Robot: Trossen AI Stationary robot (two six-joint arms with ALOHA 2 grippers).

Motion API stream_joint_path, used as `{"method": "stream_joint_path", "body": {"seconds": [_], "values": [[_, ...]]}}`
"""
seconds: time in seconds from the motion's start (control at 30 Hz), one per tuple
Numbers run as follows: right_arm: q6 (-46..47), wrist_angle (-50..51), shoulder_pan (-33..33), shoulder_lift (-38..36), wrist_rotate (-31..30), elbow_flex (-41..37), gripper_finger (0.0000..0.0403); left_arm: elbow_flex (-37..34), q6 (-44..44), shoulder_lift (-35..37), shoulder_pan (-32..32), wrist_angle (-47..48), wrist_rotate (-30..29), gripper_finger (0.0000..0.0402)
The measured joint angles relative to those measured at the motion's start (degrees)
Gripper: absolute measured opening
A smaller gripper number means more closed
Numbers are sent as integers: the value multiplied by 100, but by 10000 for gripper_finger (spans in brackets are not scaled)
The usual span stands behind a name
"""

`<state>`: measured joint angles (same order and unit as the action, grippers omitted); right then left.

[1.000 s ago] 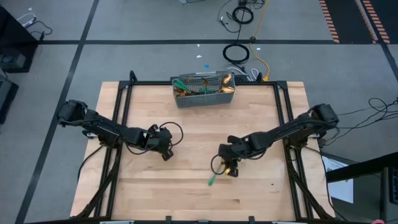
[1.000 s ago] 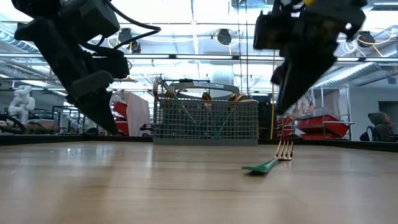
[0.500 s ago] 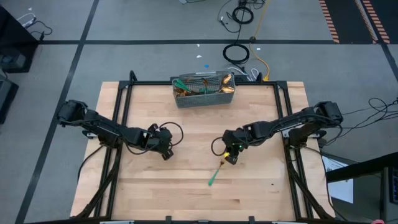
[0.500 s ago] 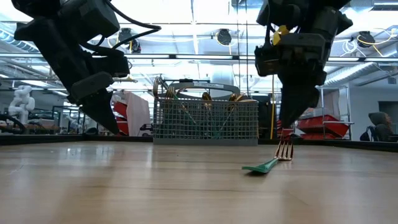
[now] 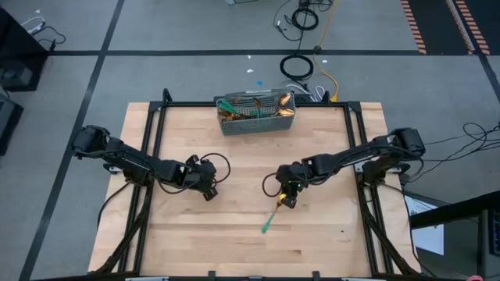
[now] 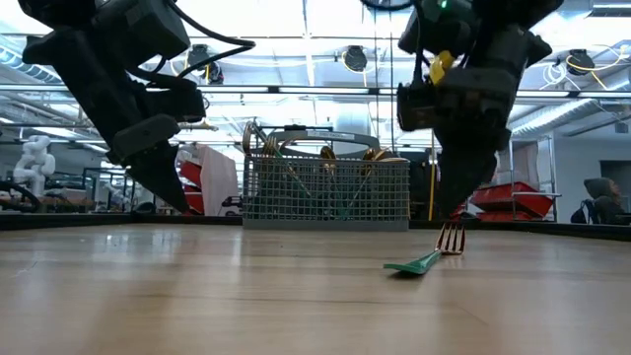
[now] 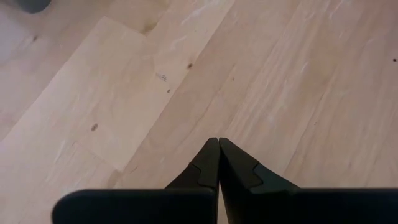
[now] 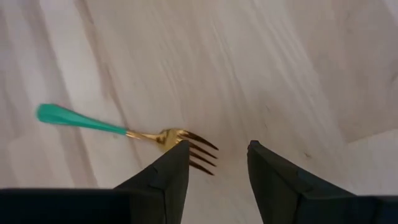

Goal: Sort silverware
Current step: Put the gold fork into the left section of the gray utensil holder

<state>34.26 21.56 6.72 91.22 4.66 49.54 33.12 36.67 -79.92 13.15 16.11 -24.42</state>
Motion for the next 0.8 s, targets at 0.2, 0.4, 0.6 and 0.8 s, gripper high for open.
{"method": "stream_joint_path", "body": {"seconds": [0.2,0.4,0.6,0.8], "values": [[-79,-178,0,408,256,-3,151,0,-11,0,0,6,-1,8],[-329,-365,2,698,590,2,112,0,-11,0,0,11,-29,8],[-567,-445,2,722,673,11,10,0,-11,0,1,100,-94,8],[-688,-96,4,427,175,406,2,0,-4,-2,0,113,-99,8]]}}
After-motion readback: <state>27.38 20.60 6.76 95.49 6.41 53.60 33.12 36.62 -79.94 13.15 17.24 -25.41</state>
